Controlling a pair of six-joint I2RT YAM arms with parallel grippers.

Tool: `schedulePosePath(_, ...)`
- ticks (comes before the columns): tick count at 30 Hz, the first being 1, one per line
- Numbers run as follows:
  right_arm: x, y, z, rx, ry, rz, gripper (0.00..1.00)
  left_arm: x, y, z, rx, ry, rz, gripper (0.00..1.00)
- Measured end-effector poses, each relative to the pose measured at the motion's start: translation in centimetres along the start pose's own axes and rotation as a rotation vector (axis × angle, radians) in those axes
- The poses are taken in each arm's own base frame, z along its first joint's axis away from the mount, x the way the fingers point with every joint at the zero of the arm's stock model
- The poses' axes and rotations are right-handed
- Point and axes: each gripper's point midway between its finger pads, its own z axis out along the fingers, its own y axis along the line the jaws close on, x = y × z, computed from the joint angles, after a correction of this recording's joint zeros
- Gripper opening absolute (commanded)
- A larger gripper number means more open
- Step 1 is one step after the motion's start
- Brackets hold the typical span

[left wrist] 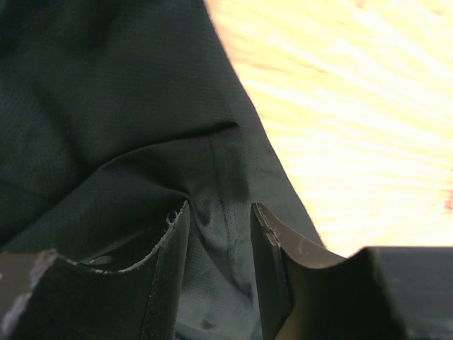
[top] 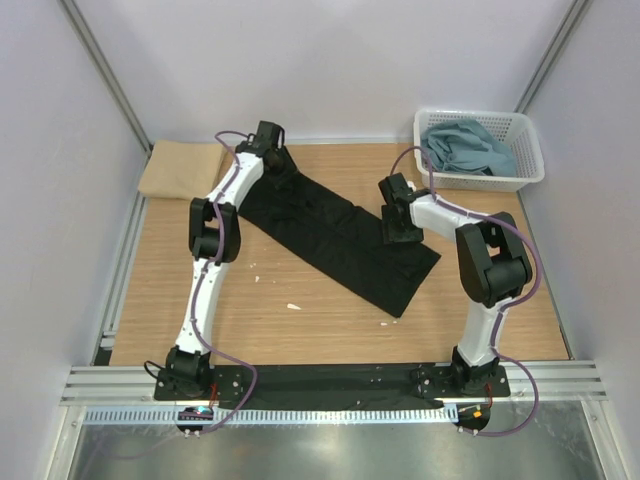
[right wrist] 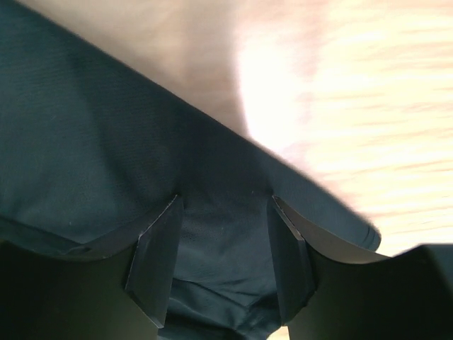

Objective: Fold and stack the t-shirts
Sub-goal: Fold the tshirt

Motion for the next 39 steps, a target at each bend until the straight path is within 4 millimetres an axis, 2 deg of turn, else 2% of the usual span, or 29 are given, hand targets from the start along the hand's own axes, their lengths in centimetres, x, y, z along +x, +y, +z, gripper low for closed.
schedulePosePath(5,-2.0,-2.2,0.7,0.074,-0.019,0.020,0.64,-0.1,-1.7,0.6,0.063,-0.010,0.030,0.45)
schedulePosePath(6,-2.0,-2.4,0.7,0.080,-0.016,0.019,0.69,0.0,-1.9,0.6,0.066,-0.010,0.042,0.45)
schedulePosePath(9,-1.8,-2.6,0.3,0.088,0.002,0.009,0.76,0.2,-2.2,0.4,0.067,-0.012,0.059,0.46)
schedulePosePath(10,-1.9,-2.6,0.1,0.089,0.004,0.008,0.82,0.2,-2.2,0.2,0.066,-0.012,0.062,0.46)
schedulePosePath(13,-2.3,-2.8,-1.1,0.081,-0.011,0.008,0.90,0.7,-2.2,-1.1,0.052,-0.003,0.064,0.46)
schedulePosePath(16,-3.5,-2.6,-3.7,0.029,-0.071,0.022,0.97,0.4,-3.1,-4.1,0.059,-0.016,0.071,0.47)
schedulePosePath(20,-5.4,-0.8,-7.3,-0.131,-0.189,0.036,1.00,-0.7,-5.7,-10.7,0.116,-0.077,0.103,0.49)
schedulePosePath(22,-5.4,0.7,-7.9,-0.230,-0.216,0.015,1.00,-1.2,-7.3,-14.8,0.163,-0.120,0.131,0.50)
schedulePosePath(24,-5.0,2.4,-7.4,-0.323,-0.219,-0.023,1.00,-1.1,-8.4,-18.6,0.203,-0.153,0.159,0.50)
schedulePosePath(26,-4.1,3.8,-6.3,-0.393,-0.199,-0.067,1.00,0.1,-8.8,-22.2,0.232,-0.164,0.188,0.50)
schedulePosePath(29,-3.0,4.9,-4.6,-0.442,-0.170,-0.138,1.00,3.3,-8.2,-25.5,0.249,-0.143,0.214,0.50)
schedulePosePath(35,-2.6,5.8,-2.8,-0.471,-0.168,-0.251,0.99,12.8,-4.5,-29.7,0.255,-0.039,0.242,0.50)
schedulePosePath(39,-1.8,6.2,-2.0,-0.468,-0.150,-0.285,0.99,16.5,-1.8,-33.0,0.273,-0.033,0.222,0.51)
